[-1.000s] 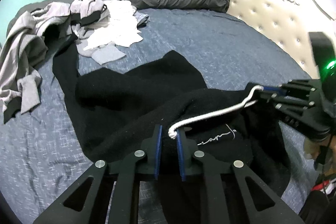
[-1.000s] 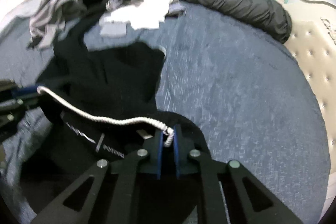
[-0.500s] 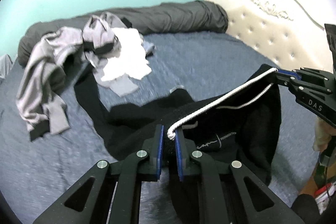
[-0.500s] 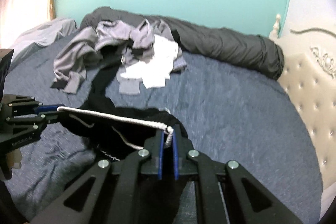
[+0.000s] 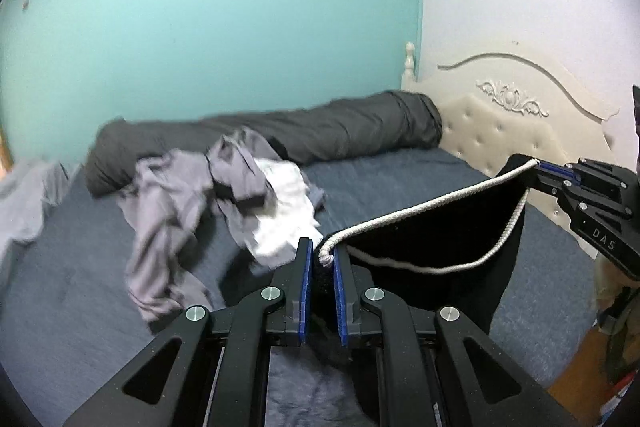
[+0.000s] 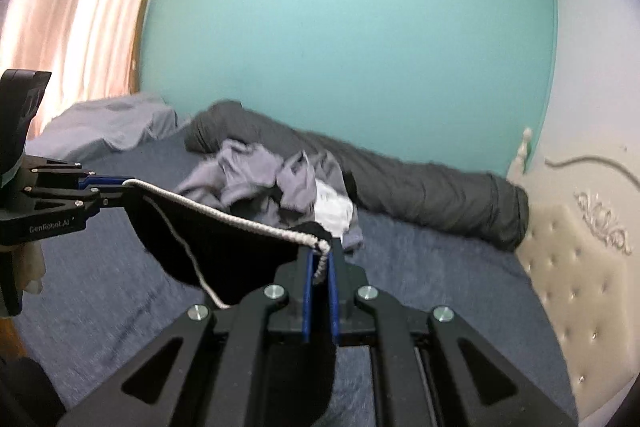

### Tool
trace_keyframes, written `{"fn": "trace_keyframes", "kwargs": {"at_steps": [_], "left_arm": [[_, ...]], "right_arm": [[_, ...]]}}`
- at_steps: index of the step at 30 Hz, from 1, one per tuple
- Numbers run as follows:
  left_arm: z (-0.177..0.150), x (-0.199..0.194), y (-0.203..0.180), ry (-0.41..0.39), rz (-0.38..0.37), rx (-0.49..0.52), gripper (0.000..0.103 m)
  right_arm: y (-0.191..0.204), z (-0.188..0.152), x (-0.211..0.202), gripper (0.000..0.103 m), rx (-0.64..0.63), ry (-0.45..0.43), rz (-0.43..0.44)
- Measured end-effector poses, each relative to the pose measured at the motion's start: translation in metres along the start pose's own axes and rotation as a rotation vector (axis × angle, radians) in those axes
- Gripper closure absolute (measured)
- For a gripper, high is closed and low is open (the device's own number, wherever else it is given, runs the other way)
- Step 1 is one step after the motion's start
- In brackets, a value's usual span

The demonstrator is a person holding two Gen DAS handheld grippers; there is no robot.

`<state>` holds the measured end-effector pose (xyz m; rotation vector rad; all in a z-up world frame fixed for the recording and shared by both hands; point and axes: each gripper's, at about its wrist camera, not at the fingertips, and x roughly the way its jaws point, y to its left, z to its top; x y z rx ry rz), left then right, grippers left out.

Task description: Fold clothes

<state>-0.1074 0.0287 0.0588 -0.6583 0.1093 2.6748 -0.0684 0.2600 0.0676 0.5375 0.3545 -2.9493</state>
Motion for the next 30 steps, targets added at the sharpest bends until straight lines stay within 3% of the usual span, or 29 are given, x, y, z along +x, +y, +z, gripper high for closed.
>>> {"fn": "trace_keyframes", "kwargs": {"at_steps": [8, 11, 15, 27, 29, 30], "left_arm": [[0.06, -0.08, 0.006, -0.124, 0.037, 0.003, 0.103], [0.065, -0.087, 0.005, -0.104, -0.006, -0.005, 0.103], [0.04, -0.071, 0.009, -0.031, -0.065, -0.073, 0.103], [-0.055, -0.004, 0.007, 0.142, -0.152, -0.192, 0.102], [-0.071, 0.007, 0.006, 0.169, -0.152, -0.203, 0.094], [-0.081, 0.012, 0.006, 0.185, -0.157, -0.217, 0.083]], "right_arm": [[0.006, 0.059, -0.058, 0.097, -0.016, -0.09, 0.006], [0.01, 0.072, -0.068, 0.097, -0.034, -0.095, 0.003], [0.021, 0.068, -0.056, 0.097, -0.06, -0.036, 0.021], [0.05, 0.04, 0.001, 0.097, -0.08, 0.126, 0.085], [0.053, 0.034, 0.021, 0.097, -0.057, 0.169, 0.103], [0.053, 0.031, 0.03, 0.097, -0.046, 0.188, 0.11]]}}
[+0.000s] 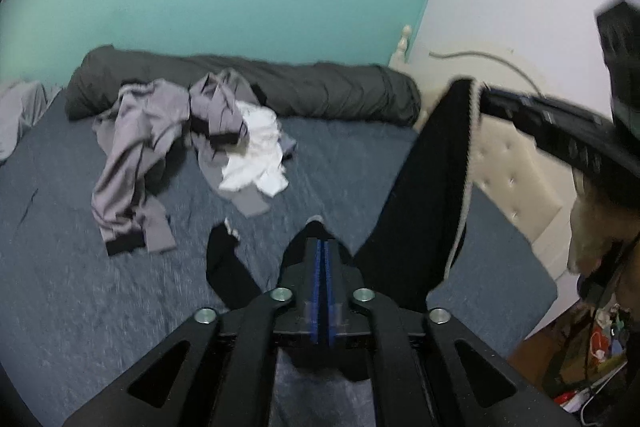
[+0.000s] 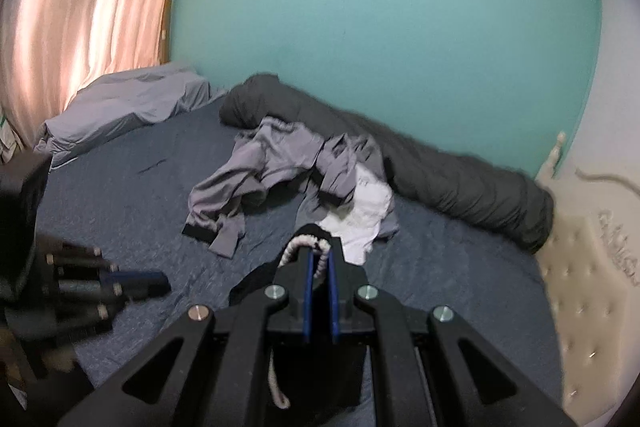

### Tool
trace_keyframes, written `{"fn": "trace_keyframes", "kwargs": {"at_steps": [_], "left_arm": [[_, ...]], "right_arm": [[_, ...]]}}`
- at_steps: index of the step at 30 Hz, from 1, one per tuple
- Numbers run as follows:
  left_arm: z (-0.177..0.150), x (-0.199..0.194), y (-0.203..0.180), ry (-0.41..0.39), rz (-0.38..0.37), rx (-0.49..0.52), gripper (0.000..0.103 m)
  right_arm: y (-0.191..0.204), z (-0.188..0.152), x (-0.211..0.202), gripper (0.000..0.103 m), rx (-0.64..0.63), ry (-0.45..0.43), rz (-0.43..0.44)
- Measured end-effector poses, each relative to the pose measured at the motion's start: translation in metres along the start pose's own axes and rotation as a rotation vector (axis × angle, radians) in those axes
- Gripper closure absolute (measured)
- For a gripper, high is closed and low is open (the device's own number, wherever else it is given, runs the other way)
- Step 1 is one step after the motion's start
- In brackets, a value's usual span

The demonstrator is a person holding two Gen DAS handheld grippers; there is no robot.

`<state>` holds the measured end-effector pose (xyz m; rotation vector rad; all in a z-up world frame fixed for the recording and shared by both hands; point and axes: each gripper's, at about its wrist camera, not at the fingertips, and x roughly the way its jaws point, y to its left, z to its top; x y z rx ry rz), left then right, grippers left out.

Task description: Fold clothes

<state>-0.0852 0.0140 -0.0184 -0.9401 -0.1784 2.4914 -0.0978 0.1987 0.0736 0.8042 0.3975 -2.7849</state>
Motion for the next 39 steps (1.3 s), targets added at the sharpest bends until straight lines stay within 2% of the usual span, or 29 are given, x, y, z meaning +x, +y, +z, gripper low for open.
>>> {"fn": "trace_keyframes", "kwargs": {"at_steps": [1, 2, 3, 9, 12, 18, 26, 29, 30, 33, 36, 39], "left_arm": [[-0.005, 0.006, 0.003, 0.012, -0.007, -0.016, 0.077], [-0.01, 0.011, 0.007, 0.022, -0.014, -0.031, 0.065], [-0.017, 0.018, 0.01, 0.036, -0.023, -0.048, 0.06], [-0.051, 0.06, 0.023, 0.111, -0.02, -0.081, 0.05], [-0.066, 0.083, 0.03, 0.148, -0.033, -0.115, 0.049], [-0.081, 0.112, 0.015, 0.175, -0.021, -0.076, 0.043], [-0.091, 0.136, 0.011, 0.158, 0.05, -0.03, 0.043], [-0.091, 0.14, 0.008, 0.158, 0.037, -0.001, 0.043], [-0.09, 0.141, 0.006, 0.159, 0.031, 0.009, 0.044], [-0.087, 0.143, 0.002, 0.161, 0.018, 0.034, 0.082], [-0.079, 0.133, -0.001, 0.14, 0.001, 0.048, 0.093], [-0.065, 0.116, -0.007, 0.119, 0.008, 0.09, 0.096]], "right_arm": [[-0.001, -0.002, 0.01, 0.097, 0.01, 0.02, 0.007], [0.0, -0.005, 0.022, 0.097, 0.021, 0.041, 0.014], [0.0, -0.008, 0.031, 0.097, 0.029, 0.057, 0.02], [0.006, -0.025, 0.083, 0.097, 0.025, 0.134, 0.053], [0.0, -0.035, 0.1, 0.097, 0.034, 0.16, 0.054], [-0.023, -0.055, 0.118, 0.097, 0.083, 0.193, 0.063], [-0.036, -0.064, 0.105, 0.097, 0.086, 0.165, 0.104], [-0.038, -0.065, 0.097, 0.097, 0.093, 0.148, 0.122], [-0.039, -0.065, 0.095, 0.097, 0.097, 0.142, 0.127], [-0.041, -0.065, 0.088, 0.097, 0.101, 0.125, 0.138], [-0.043, -0.063, 0.075, 0.097, 0.101, 0.099, 0.135], [-0.048, -0.053, 0.053, 0.097, 0.114, 0.057, 0.134]]}}
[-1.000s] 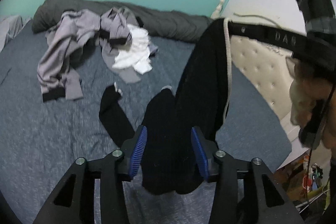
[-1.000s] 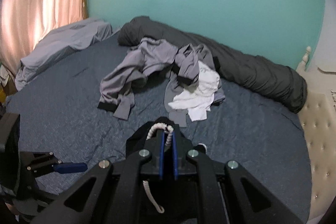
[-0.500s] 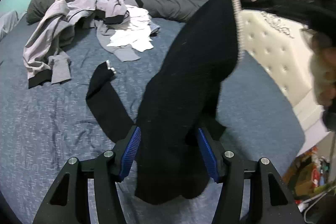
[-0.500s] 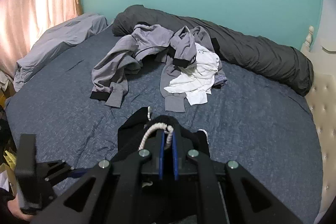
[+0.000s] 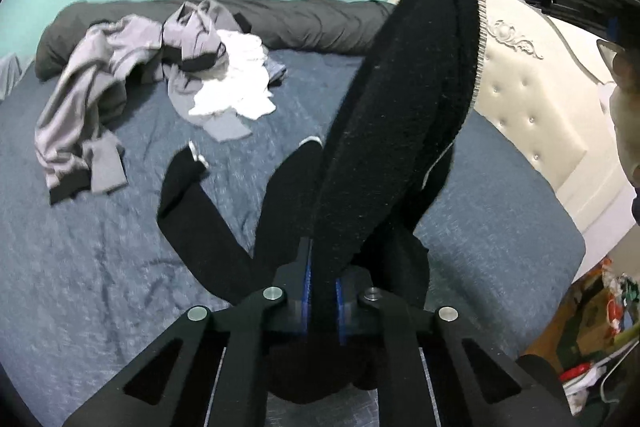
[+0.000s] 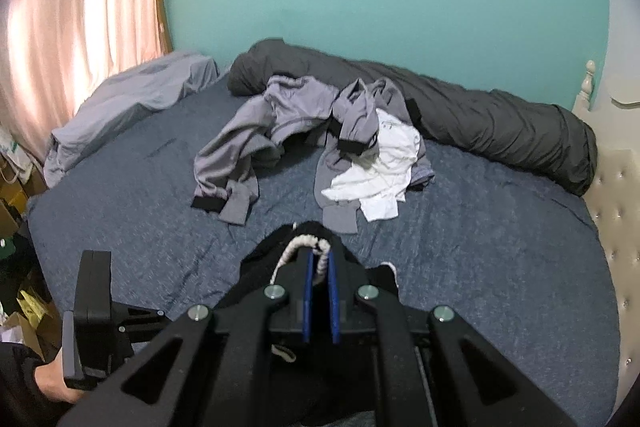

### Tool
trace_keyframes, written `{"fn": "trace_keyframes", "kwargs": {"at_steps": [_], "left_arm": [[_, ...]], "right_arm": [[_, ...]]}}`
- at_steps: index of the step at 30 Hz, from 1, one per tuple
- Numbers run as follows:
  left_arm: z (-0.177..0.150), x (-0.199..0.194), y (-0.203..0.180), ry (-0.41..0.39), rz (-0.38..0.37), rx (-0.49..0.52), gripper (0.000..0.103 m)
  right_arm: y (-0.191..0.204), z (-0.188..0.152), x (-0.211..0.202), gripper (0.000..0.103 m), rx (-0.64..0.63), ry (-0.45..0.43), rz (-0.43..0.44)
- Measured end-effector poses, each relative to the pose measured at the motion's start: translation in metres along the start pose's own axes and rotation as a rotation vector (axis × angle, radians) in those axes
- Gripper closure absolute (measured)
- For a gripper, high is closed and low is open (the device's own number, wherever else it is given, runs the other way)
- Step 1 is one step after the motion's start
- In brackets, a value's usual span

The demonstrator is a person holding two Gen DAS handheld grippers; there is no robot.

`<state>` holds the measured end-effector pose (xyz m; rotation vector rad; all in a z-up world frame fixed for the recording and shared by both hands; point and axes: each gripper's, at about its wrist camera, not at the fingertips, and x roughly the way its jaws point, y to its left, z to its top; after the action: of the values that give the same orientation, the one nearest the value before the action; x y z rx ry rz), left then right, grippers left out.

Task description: Fold clothes

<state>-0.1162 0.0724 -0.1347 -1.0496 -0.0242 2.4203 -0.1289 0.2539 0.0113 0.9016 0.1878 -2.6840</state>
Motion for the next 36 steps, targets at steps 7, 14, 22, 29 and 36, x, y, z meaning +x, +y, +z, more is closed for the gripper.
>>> {"fn": "trace_keyframes", "kwargs": {"at_steps": [7, 14, 22, 29, 36], "left_arm": [[0.061, -0.088, -0.011, -0.098, -0.026, 0.129, 0.097], [0.13, -0.169, -0.01, -0.175, -0.081, 0.206, 0.096], [0.103, -0.084, 0.028, 0.009, -0.01, 0.138, 0.094], [0.046, -0.006, 0.072, 0.092, 0.025, 0.002, 0.073], [0.029, 0.0, 0.106, 0.046, 0.095, -0.099, 0.05]], "right_arm": [[-0.004, 0.036, -0.088, 0.097, 0.018, -0.128, 0.026], [-0.007, 0.069, -0.165, 0.097, 0.022, -0.2, 0.032], [-0.006, 0.036, -0.084, 0.097, 0.074, -0.026, 0.037], [-0.014, -0.007, 0.012, 0.097, 0.154, 0.117, 0.06], [-0.026, -0.022, 0.083, 0.097, 0.212, 0.205, 0.053]]}}
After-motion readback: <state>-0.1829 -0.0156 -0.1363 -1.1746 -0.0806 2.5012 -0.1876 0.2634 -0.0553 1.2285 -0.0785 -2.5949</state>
